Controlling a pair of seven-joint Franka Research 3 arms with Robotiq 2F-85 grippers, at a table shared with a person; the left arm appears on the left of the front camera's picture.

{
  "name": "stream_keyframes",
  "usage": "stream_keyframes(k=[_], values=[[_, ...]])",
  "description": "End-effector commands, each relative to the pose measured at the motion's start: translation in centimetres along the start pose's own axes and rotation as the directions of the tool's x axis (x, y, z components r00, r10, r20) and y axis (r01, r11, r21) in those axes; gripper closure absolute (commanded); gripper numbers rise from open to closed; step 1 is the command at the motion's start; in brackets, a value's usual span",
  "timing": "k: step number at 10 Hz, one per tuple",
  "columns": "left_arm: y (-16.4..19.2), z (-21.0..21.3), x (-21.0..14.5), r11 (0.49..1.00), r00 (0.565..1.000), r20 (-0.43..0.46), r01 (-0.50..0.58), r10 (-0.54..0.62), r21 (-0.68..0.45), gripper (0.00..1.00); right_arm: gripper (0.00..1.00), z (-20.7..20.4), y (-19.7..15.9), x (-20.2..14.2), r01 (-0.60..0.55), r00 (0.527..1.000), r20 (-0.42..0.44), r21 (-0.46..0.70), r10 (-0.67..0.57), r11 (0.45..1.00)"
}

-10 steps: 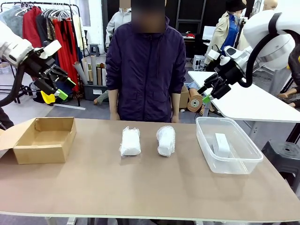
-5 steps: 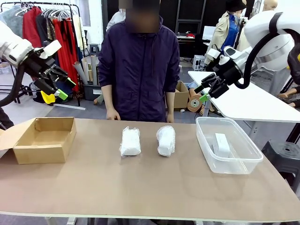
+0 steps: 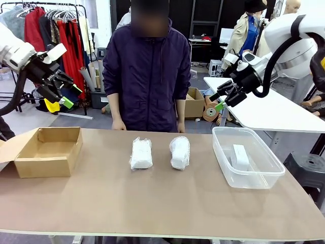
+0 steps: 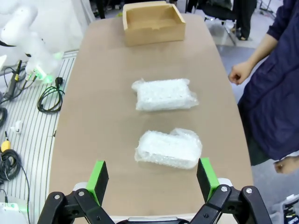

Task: Separate and place wrapped and unwrapped clocks.
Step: Pick up the Digital clock indicated by the person.

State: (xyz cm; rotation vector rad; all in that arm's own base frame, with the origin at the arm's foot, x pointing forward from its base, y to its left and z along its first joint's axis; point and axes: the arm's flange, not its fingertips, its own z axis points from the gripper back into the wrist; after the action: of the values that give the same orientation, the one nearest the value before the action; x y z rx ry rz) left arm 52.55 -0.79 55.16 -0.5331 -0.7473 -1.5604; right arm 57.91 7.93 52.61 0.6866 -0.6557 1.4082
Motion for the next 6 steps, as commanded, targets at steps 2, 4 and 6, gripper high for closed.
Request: stream_keyframes(k=[2, 4, 6], values=[[-0.39, 0.13, 0.07, 1.0, 1.0, -0.002, -0.002, 0.002, -0.002, 0.0, 0.0, 0.11, 0.23, 0.27, -0.005, 1.0, -0.005, -0.001, 0.005, 1.0], [-0.39, 0.13, 0.07, 1.0, 1.0, -0.002, -0.002, 0.002, -0.002, 0.0, 0.0, 0.11, 0.23, 0.27, -0.005, 1.0, -0.005, -0.001, 0.005, 1.0], [-0.39, 0.13, 0.07, 1.0, 1.0, -0.002, -0.002, 0.002, -0.002, 0.0, 0.0, 0.11, 0.23, 0.27, -0.005, 1.0, -0.005, -0.001, 0.005, 1.0]])
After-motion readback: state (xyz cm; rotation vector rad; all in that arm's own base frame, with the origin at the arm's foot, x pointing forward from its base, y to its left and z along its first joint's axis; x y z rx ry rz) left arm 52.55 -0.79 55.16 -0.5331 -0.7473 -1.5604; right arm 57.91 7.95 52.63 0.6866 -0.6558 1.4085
